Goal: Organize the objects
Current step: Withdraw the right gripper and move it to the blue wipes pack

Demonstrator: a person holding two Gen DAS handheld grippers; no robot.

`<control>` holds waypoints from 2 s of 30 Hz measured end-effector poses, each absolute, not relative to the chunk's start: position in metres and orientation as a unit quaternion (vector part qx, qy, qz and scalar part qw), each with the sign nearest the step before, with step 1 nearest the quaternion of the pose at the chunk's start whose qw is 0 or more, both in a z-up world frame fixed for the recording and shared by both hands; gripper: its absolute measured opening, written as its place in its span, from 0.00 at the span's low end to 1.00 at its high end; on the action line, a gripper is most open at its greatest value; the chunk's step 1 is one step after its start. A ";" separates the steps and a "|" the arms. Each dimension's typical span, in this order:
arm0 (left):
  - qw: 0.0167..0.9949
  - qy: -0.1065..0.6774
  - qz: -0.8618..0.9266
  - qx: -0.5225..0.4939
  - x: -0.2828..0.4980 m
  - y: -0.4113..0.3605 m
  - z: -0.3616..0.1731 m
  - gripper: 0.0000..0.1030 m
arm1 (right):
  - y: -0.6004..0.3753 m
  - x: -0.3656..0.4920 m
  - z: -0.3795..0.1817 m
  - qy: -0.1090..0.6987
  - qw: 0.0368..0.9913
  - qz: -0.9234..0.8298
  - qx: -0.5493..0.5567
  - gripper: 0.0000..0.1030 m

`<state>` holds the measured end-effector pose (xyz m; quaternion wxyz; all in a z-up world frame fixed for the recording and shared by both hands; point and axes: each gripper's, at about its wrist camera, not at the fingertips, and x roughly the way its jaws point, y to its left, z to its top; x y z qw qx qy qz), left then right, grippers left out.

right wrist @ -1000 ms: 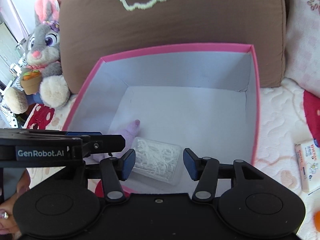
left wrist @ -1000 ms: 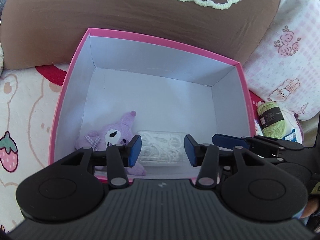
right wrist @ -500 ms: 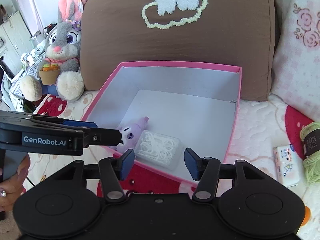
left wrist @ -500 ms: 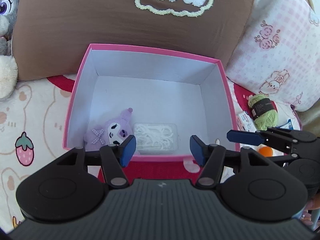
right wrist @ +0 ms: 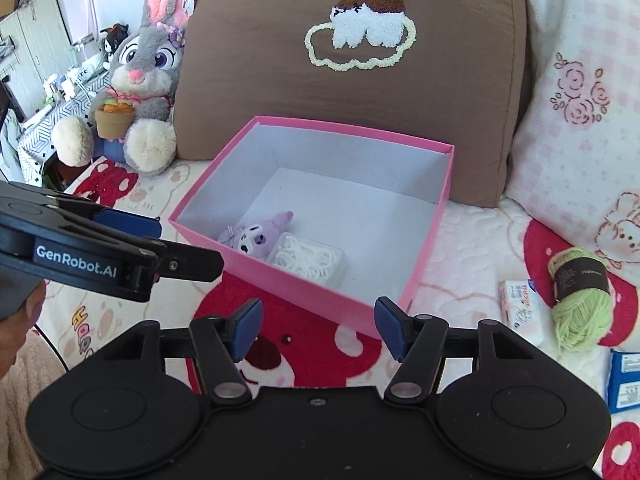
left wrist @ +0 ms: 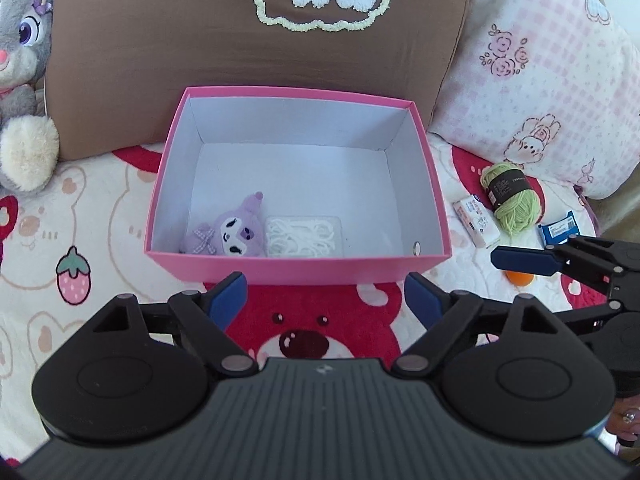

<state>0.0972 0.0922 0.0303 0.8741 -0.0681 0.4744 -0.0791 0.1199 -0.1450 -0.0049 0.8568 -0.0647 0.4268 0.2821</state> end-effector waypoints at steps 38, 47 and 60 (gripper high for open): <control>0.862 0.488 -0.134 0.004 0.009 0.001 0.054 0.87 | -0.224 0.037 0.011 0.449 0.846 0.241 -0.160 0.82; 0.852 0.498 -0.161 0.017 0.006 -0.034 0.049 0.87 | -0.270 0.035 0.013 0.455 0.854 0.212 -0.138 0.82; 0.843 0.487 -0.225 0.028 0.011 -0.093 0.065 0.87 | -0.322 0.031 0.023 0.408 0.879 0.201 -0.142 0.82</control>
